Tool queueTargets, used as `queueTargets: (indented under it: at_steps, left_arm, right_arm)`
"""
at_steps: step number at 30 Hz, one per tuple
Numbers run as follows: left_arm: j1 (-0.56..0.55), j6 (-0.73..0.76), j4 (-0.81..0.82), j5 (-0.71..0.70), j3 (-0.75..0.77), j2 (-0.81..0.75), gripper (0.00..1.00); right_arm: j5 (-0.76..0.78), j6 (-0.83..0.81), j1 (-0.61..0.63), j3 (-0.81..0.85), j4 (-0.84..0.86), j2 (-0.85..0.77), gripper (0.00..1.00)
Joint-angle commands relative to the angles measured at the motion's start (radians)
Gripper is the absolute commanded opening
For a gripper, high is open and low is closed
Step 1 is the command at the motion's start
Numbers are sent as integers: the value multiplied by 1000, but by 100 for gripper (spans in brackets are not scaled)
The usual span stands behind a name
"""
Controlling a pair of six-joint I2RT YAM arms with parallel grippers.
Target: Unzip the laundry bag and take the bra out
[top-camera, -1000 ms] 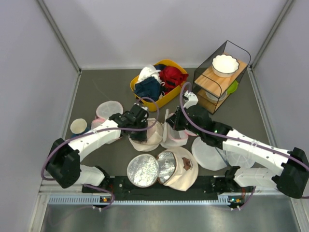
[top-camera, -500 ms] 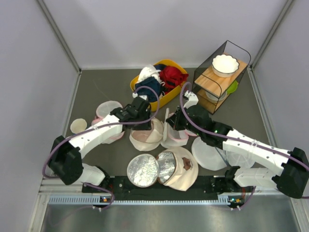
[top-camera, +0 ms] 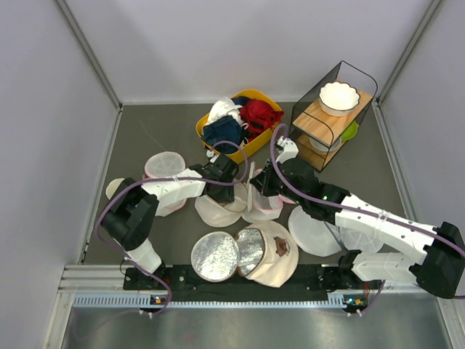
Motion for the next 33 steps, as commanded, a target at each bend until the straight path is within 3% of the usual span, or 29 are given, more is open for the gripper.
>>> queueTargets:
  at_steps: [1,3,4,6,7,17,26,33]
  left_arm:
    - [-11,-27,59,-27,-30,61,59]
    - [-11,-27,49,-38,-21,86,50]
    - [-11,-24,35,-52,-10,88,30]
    - [-11,-16,-2,-63,13,62,4]
    - [-11,8,-8,-58,21,45,0]
    - [-8,257,-229,158,242,-187,0]
    - [33,280,-257,406,318,-323,0]
    - [111,258,-196,647,296,-357,0]
  right_arm:
    - [14,-10,-3,26,25,-9,0]
    - [17,-10,-5,26,25,-10,0]
    - [20,-12,-5,28,25,-13,0]
    - [23,-13,-5,25,24,-21,0]
    - [26,-15,-5,25,24,-24,0]
    - [28,-10,-5,17,22,-29,0]
    - [25,-3,-5,5,25,-38,0]
    - [33,13,-3,-14,19,-39,0]
